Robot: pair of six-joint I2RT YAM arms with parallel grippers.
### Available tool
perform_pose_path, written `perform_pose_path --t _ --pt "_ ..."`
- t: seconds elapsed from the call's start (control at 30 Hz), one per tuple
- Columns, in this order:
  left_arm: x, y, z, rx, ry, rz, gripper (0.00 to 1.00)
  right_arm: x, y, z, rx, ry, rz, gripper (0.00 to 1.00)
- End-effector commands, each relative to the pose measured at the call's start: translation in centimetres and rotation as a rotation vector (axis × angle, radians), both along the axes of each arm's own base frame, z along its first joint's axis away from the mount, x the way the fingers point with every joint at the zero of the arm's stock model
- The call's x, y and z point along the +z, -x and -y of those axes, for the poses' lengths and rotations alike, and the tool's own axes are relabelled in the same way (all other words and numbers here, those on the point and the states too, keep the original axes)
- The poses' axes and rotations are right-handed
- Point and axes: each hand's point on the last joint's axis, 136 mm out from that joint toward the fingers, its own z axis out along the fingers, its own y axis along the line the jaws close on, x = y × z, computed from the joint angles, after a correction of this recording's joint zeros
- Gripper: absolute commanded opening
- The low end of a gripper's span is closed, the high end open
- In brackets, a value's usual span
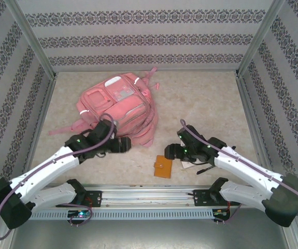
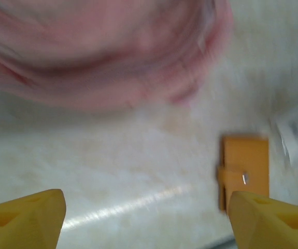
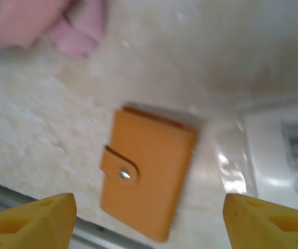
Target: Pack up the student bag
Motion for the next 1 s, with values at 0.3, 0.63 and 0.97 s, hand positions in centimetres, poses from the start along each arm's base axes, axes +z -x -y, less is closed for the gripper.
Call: perform_pose_path --t 0.3,0.63,0.97 --pt "-3.2 -10.8 -14.9 0.542 -0.101 -0.105 0.98 5.7 -5.3 -4.6 0.116 -0.083 0.241 0.77" --pt "-14.0 -17.4 -16.1 0.541 -0.035 -0.285 0.52 3.9 -1.4 -4.6 0.144 -0.072 0.184 0.73" --pt "-8.8 -13.3 -6.6 0.452 0.029 -0.306 0.16 3.4 -2.6 -4.1 0.238 0.011 0.255 0.67"
